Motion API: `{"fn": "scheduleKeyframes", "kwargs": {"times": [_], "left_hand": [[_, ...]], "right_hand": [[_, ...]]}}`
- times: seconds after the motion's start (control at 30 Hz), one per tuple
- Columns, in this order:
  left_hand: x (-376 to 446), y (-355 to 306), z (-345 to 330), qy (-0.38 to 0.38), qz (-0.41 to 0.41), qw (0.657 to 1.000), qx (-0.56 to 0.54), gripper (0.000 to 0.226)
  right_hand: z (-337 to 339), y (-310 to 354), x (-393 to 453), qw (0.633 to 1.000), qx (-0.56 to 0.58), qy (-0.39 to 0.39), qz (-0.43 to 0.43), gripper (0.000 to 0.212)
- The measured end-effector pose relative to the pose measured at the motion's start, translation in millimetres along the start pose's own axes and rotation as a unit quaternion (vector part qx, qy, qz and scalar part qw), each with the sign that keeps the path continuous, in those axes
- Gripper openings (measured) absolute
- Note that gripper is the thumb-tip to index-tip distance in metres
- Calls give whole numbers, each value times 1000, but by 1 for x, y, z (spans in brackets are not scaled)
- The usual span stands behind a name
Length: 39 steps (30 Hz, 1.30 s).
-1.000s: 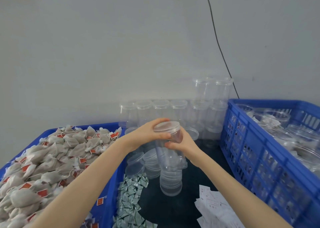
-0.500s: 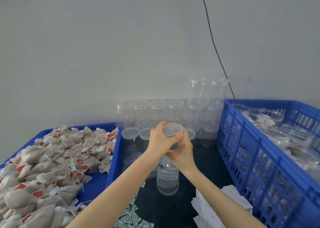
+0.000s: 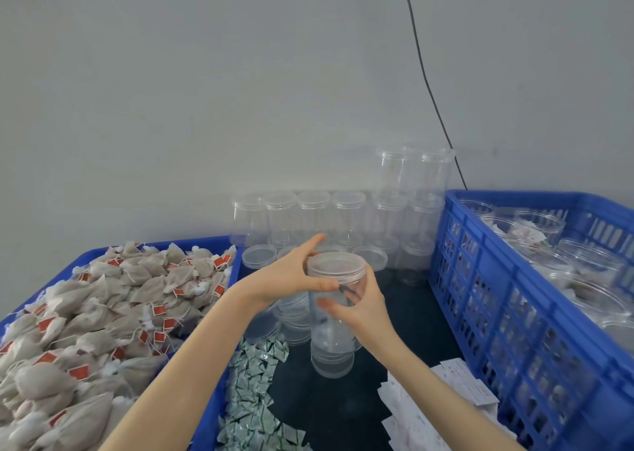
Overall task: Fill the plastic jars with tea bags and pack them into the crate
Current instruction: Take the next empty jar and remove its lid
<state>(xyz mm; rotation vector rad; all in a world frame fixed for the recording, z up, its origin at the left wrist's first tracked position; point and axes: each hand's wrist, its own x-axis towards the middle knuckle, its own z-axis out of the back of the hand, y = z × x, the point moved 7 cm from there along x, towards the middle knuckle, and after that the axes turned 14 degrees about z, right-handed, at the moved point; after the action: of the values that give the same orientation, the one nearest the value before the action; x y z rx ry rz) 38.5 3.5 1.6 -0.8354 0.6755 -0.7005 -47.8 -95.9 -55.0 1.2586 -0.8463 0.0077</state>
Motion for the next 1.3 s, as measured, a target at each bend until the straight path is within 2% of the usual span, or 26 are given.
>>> {"fn": "scheduleKeyframes", "kwargs": {"times": [0.1, 0.23, 0.33, 0.43, 0.5, 0.63, 0.77, 0.83, 0.93, 1.1, 1.3], "left_hand": [[1, -1, -8, -11, -12, 1000, 23, 100], [3, -4, -13, -133, 6, 990, 50, 85], [-3, -2, -18, -236, 43, 968, 70, 85], [-6, 0, -22, -278, 69, 952, 111, 99], [-4, 1, -25, -235, 68, 960, 134, 105], [-6, 5, -20, -78, 11, 992, 98, 105], [-13, 7, -7, -25, 1, 998, 56, 94], [-15, 8, -12, 20, 1, 999, 24, 97], [-17, 6, -25, 53, -6, 999, 10, 104], [-12, 1, -29, -51, -5, 999, -7, 87], [-15, 4, -36, -244, 37, 967, 67, 94]], "right_hand": [[-6, 1, -3, 1000, -24, 7, -3, 88], [-7, -5, -7, 999, -48, -2, -24, 120], [-6, 2, -10, 994, -109, -3, 23, 111], [-4, 4, -11, 989, -138, 4, 46, 106], [0, 3, -13, 991, -131, 2, 39, 101], [13, -6, -20, 999, -49, -7, 10, 93], [15, -4, -24, 1000, 3, 7, 0, 104], [10, -3, -26, 1000, 21, 10, -6, 110], [5, 0, -28, 1000, 2, 13, -4, 104], [6, -3, -30, 1000, -5, -3, -14, 91], [11, 7, -28, 998, -66, -15, 16, 84]]}}
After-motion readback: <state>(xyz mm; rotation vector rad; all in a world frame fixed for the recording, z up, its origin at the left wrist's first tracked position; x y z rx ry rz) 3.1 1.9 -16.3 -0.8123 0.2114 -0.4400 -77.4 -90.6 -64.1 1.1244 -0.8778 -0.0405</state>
